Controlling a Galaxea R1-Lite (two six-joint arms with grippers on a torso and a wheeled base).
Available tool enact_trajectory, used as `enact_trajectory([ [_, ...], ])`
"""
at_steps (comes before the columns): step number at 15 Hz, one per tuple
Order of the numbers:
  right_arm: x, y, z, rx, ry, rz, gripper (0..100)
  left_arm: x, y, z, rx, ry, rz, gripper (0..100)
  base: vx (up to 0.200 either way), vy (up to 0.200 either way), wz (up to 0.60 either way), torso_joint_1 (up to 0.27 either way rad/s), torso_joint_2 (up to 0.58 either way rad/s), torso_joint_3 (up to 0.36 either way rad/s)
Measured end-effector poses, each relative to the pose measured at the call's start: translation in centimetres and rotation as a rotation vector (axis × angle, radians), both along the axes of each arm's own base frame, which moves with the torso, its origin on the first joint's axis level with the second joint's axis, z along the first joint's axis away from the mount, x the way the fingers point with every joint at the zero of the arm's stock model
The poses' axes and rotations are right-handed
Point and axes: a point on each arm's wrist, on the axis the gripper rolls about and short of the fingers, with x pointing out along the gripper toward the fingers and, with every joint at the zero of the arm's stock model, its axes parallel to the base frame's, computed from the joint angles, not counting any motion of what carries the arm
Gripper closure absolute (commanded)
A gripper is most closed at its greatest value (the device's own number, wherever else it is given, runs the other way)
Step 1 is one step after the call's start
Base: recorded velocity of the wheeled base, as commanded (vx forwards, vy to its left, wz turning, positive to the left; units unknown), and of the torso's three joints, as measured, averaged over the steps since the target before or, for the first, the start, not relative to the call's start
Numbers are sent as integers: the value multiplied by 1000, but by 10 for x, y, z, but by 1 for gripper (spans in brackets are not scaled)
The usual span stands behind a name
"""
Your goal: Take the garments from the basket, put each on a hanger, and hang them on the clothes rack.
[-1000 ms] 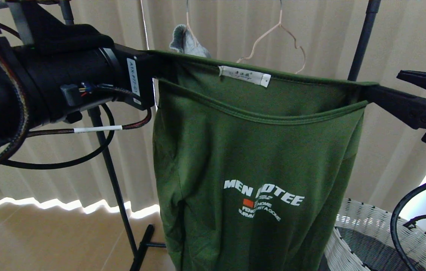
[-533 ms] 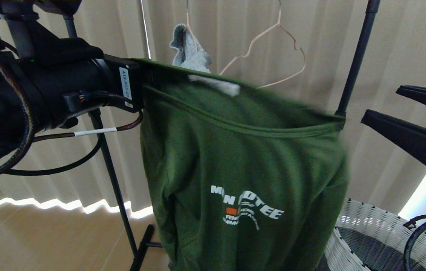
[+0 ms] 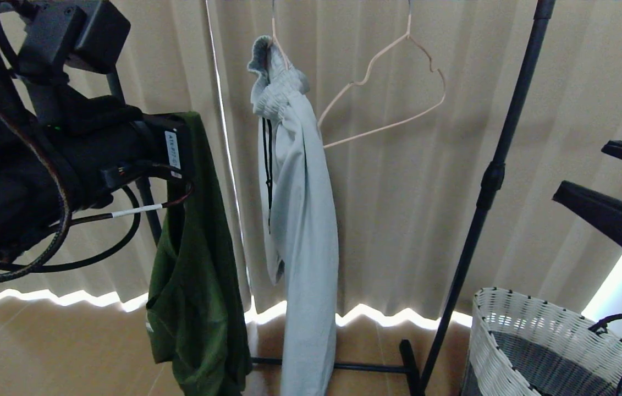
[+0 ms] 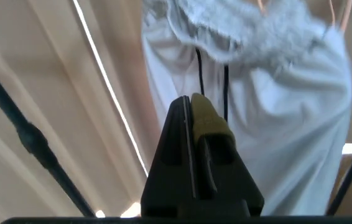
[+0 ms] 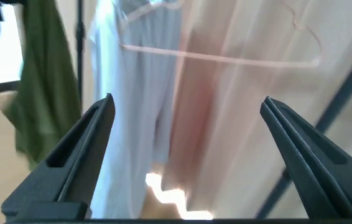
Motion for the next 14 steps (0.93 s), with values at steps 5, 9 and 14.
enact_trajectory([
  [5,10,-28,-26,-133,169,-348,0,-20,23,-16,60,36,40,100,0,0,0,0,0,0],
  [9,10,-38,-40,-143,172,-508,0,-32,46,-27,36,62,105,100,0,0,0,0,0,0],
  [14,9,-45,-64,-92,119,-560,0,-45,56,-28,8,52,124,100,0,0,0,0,0,0],
])
